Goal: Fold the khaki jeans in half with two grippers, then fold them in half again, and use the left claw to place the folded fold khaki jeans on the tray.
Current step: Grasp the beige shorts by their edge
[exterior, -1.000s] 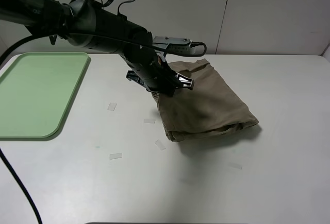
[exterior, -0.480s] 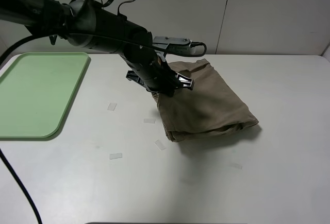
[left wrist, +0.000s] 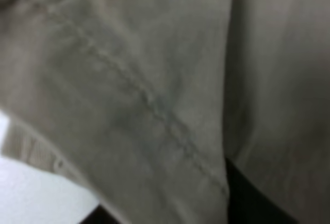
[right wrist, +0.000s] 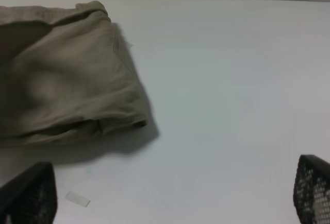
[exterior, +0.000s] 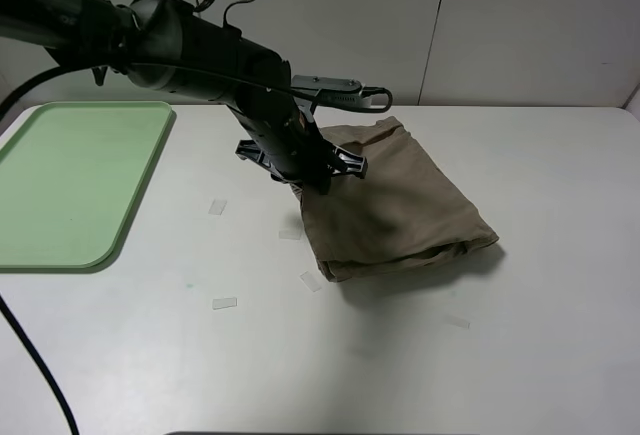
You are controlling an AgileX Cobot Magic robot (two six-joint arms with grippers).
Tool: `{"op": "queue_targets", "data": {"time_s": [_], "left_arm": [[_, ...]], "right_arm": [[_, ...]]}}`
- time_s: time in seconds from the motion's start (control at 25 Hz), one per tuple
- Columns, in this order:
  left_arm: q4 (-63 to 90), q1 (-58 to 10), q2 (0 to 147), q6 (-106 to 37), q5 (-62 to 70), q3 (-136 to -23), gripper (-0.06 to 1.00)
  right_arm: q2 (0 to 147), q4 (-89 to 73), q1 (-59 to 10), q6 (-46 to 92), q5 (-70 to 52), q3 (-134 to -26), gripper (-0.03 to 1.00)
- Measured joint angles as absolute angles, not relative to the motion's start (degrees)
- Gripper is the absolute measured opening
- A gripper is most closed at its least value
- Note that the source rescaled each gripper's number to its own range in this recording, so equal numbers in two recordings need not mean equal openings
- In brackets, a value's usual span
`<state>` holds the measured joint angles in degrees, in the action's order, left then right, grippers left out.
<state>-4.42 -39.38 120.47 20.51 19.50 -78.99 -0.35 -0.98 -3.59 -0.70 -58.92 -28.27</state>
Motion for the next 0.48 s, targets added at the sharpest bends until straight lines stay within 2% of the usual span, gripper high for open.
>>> {"op": "queue_targets", "data": {"time_s": [0.12,0.2,0.24,0.36,0.48], "left_arm": [[-4.53,-39.12,120.47,20.56,20.27,-78.99,0.56],[-4.53,-38.69,120.47,20.73,20.31,-78.99,0.79],[-4.53,-38.44,120.47,20.73,20.34,-78.99,0.87],[-4.53,-37.42,120.47,20.73,20.76,-78.99,0.97],[-4.58,-36.37,120.47,20.84,21.54,-78.99,0.99]], "right_arm": [[-0.35,-0.98,-3.59,-0.70,-58.92,-28.27,1.00],[-0.35,-0.98,-3.59,-0.70,-58.92,-28.27,1.00],[-0.35,-0.98,-3.59,-0.70,-58.92,-28.27,1.00],[-0.35,-0.98,-3.59,-0.70,-58.92,-28.27,1.00],[-0.35,-0.98,-3.59,-0.70,-58.92,-28.27,1.00]]}}
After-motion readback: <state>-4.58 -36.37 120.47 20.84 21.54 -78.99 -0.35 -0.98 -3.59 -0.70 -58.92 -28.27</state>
